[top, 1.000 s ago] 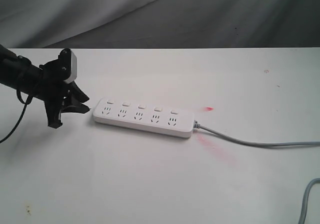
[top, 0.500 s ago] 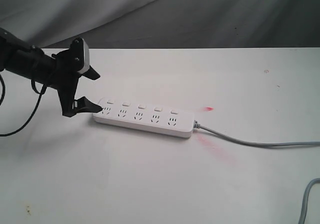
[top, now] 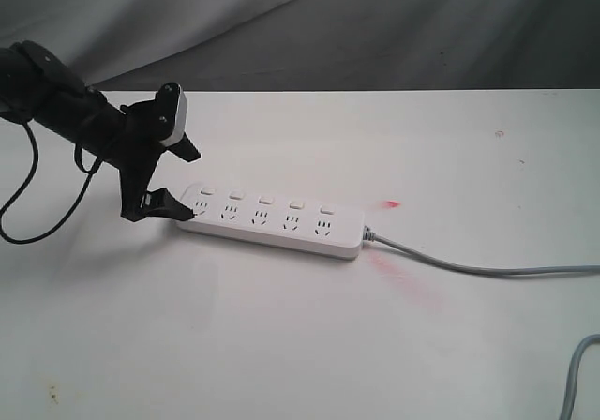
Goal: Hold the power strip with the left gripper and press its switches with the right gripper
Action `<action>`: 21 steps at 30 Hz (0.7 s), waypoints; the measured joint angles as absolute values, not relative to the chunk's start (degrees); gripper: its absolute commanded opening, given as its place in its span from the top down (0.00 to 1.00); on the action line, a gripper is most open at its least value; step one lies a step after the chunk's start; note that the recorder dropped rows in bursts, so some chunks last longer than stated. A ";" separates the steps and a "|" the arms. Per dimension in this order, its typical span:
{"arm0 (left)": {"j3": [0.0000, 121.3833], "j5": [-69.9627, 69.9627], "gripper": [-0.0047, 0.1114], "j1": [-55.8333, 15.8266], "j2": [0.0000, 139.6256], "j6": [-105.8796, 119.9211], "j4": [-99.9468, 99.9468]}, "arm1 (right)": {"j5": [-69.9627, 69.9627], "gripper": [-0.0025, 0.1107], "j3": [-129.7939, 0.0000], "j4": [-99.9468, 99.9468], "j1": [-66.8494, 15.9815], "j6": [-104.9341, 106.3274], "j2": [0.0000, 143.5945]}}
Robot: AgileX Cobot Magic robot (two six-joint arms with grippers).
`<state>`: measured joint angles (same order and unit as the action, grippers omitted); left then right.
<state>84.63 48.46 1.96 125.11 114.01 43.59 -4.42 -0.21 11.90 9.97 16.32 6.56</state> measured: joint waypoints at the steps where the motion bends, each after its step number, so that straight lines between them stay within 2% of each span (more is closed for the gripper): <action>1: 85.25 49.09 0.20 1.96 125.69 113.51 43.59 | -4.42 0.98 -0.21 11.90 9.97 16.32 6.56; 21: 89.87 57.02 0.20 1.96 132.10 104.49 39.72 | -4.42 0.98 -0.21 11.90 9.97 16.32 6.56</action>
